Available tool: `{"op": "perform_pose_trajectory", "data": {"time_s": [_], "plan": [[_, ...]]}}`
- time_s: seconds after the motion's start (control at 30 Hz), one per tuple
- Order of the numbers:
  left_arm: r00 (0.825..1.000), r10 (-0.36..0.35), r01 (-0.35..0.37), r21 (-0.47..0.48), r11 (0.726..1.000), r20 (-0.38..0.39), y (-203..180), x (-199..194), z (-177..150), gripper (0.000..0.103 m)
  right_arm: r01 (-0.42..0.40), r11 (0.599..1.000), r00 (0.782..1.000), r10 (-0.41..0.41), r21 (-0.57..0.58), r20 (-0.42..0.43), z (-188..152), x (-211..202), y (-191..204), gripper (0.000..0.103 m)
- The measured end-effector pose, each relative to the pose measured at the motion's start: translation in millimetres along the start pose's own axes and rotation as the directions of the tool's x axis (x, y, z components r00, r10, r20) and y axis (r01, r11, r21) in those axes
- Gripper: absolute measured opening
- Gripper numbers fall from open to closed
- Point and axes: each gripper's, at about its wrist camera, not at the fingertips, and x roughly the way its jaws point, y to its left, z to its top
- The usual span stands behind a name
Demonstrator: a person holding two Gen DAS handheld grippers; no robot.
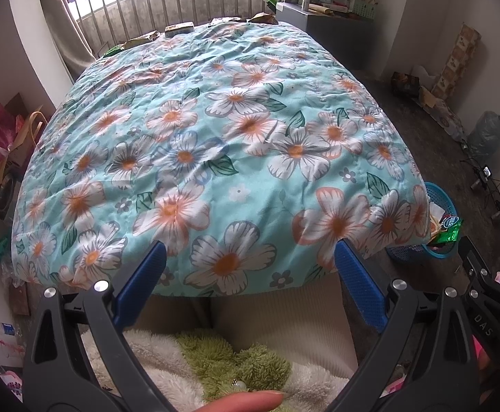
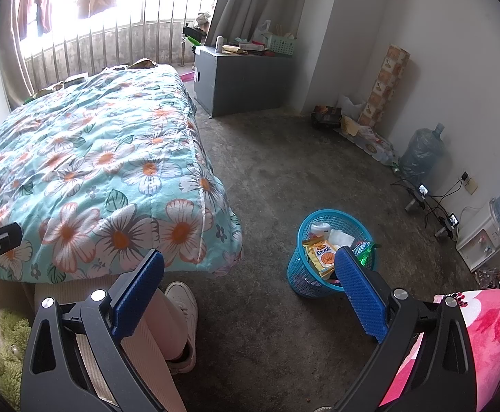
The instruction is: Collect trash
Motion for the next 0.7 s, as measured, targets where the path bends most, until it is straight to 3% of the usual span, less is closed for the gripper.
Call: {"op": "perform_pose_trajectory", "data": {"time_s": [0.7], "plan": [[1.0, -0.001, 0.001, 0.002, 1.0, -0.001, -0.2, -0.5, 3.2, 0.094, 0.0, 1.0, 1.0, 0.0, -0.001, -0.002, -0.4, 0.4, 0.8, 0.096]]}}
